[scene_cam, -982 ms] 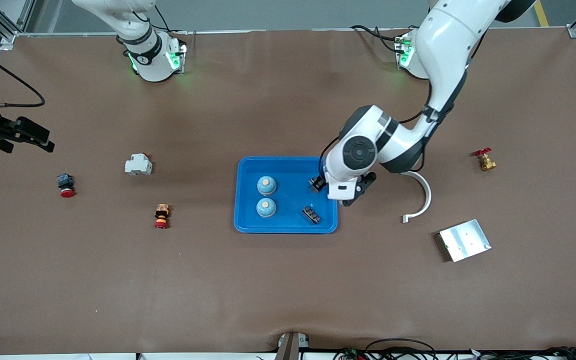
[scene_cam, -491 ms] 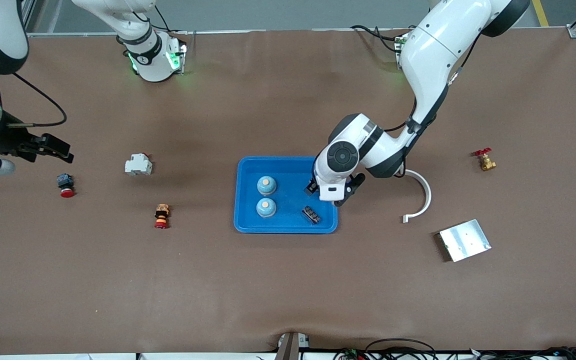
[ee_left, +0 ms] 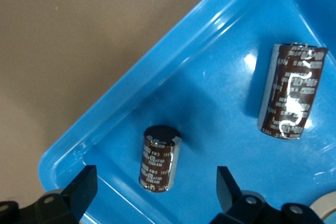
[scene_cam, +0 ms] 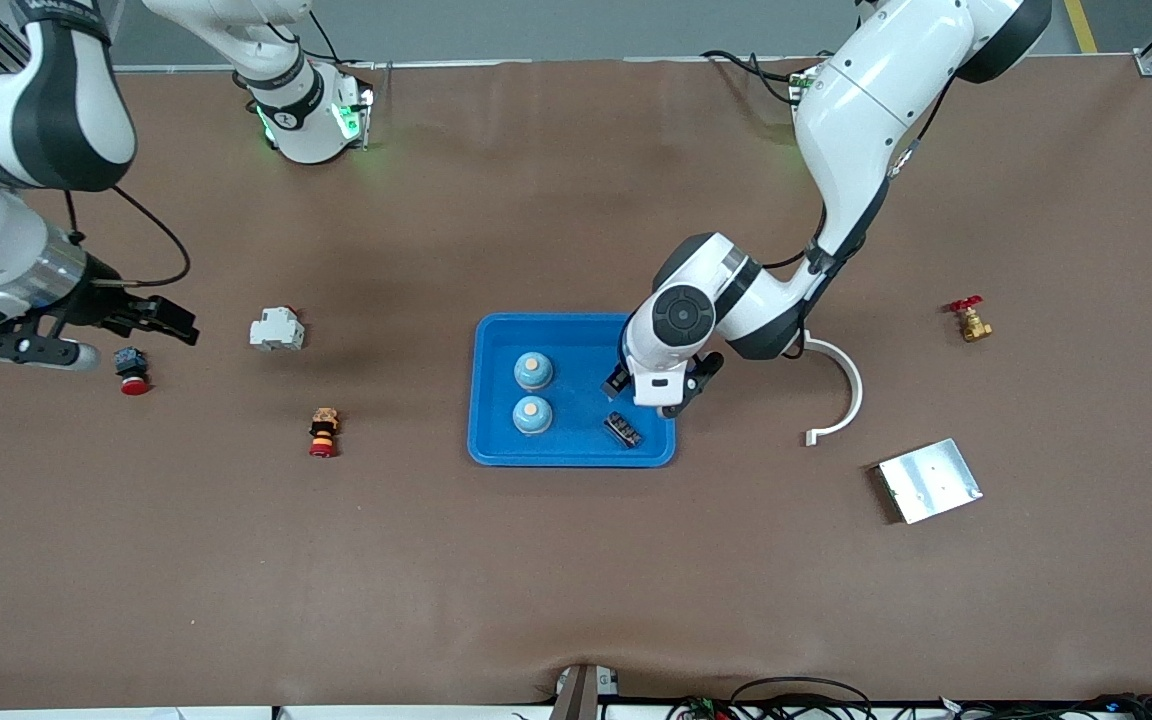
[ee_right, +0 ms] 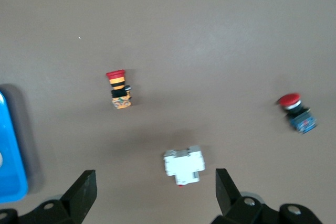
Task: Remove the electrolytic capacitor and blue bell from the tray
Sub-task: 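Grasp the capacitor with the left gripper while the right gripper approaches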
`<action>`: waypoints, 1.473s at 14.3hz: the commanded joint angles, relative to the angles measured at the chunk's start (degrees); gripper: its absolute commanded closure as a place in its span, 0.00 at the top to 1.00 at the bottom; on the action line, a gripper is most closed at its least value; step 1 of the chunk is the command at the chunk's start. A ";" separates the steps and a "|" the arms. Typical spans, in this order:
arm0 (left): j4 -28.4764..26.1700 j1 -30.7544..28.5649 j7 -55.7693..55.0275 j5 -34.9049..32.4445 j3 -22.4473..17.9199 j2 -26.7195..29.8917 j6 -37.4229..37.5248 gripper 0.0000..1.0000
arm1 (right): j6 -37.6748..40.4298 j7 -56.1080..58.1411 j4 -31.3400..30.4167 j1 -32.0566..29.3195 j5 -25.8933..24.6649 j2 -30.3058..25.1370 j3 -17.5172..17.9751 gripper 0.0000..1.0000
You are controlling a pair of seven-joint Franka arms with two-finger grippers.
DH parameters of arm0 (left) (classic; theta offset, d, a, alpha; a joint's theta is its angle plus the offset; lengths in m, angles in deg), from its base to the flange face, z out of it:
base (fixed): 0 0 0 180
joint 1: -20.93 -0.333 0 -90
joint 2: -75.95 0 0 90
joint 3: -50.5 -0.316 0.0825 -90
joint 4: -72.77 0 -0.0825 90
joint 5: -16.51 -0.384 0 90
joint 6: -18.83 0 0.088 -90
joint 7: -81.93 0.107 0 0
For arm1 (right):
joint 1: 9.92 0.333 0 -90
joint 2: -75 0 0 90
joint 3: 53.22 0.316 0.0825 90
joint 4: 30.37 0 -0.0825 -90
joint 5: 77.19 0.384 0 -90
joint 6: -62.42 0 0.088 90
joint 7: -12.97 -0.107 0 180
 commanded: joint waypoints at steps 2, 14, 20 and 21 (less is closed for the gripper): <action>2.21 2.46 -2.07 -1.44 -1.80 -2.41 -0.52 1.00 | -2.77 -10.09 -0.50 5.45 0.55 1.64 -0.11 1.00; 2.21 3.16 -4.26 -1.44 -1.89 -2.50 -0.61 0.14 | -14.47 -40.40 5.90 22.68 -3.22 17.44 -0.19 1.00; 2.21 2.64 -5.66 -1.53 -1.89 -1.53 -0.34 0.00 | -14.47 -49.21 16.45 25.93 -4.90 27.47 -0.11 1.00; 2.12 2.29 -5.76 -1.53 -1.89 -0.57 0.18 0.00 | -14.47 -50.53 18.21 26.55 -4.90 29.14 -0.11 1.00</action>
